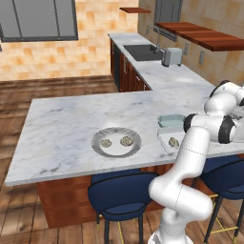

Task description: Place two dumplings into each of the tupperware containers and then place the containers in the fridge.

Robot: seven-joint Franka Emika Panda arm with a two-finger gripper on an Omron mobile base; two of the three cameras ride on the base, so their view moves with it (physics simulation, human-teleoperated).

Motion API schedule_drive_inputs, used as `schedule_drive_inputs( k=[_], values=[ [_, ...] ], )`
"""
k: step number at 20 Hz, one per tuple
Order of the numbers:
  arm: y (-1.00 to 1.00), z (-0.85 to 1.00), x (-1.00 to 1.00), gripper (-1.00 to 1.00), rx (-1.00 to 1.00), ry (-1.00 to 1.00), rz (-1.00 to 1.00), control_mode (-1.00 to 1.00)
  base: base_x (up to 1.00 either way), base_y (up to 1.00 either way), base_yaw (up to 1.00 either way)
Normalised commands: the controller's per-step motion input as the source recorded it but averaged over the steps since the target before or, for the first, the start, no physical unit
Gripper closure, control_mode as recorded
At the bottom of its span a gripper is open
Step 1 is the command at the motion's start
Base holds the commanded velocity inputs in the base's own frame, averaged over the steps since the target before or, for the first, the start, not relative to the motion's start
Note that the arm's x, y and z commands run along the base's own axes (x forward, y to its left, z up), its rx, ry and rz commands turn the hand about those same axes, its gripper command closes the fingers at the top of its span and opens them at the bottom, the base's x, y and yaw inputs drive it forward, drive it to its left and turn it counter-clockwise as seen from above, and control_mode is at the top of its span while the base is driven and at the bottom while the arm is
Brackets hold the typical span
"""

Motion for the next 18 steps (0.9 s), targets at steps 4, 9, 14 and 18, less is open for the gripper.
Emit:
schedule_drive_inputs(
  k=[4,9,14,18],
  values=[
    [0.99,0.24,-0.39,1.00,0.00,0.08,0.18,-1.00,0.00,0.00,0.00],
    [1.00,0.09,-0.30,1.00,0.00,0.17,0.18,-1.00,0.00,0.00,0.00],
    [1.00,-0.02,-0.37,1.00,0.00,0.09,0.21,-1.00,0.00,0.00,0.00],
    [0.93,-0.01,-0.09,1.00,0.04,0.01,0.26,-1.00,0.00,0.00,0.00]
  ],
)
